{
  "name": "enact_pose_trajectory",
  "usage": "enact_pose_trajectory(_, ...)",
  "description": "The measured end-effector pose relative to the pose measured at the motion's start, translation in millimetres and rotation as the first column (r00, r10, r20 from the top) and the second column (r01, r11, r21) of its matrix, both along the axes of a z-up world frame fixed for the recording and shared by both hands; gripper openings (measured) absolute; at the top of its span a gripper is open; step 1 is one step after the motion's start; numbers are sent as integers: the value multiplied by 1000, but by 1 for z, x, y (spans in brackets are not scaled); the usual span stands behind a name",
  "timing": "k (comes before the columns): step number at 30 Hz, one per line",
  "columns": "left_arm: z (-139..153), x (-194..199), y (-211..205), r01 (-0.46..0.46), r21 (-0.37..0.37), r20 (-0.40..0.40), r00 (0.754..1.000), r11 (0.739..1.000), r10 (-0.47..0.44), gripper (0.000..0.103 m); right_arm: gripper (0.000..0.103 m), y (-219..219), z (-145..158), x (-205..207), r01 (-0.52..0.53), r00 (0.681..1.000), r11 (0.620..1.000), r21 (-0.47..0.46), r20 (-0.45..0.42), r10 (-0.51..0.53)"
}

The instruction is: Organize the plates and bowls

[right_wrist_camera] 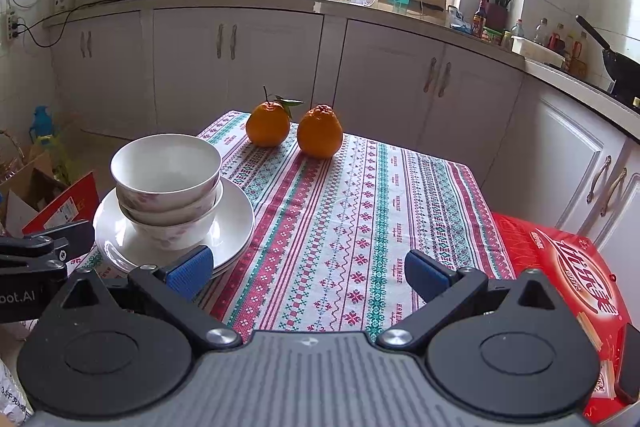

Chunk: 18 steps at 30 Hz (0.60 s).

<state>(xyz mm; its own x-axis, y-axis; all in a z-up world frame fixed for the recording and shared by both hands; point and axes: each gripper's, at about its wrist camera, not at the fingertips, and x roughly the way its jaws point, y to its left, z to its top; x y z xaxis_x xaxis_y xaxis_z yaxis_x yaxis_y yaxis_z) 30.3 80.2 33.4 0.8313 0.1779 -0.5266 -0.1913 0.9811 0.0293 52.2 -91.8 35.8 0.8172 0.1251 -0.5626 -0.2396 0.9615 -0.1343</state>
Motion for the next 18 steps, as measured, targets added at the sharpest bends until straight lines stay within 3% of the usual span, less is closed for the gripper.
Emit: enact_pose_trajectory(18, 3, 0, 0, 0, -6, 3, 1000, 1000, 0, 102, 103, 0, 2, -3, 3, 1000, 1000, -4, 13, -3)
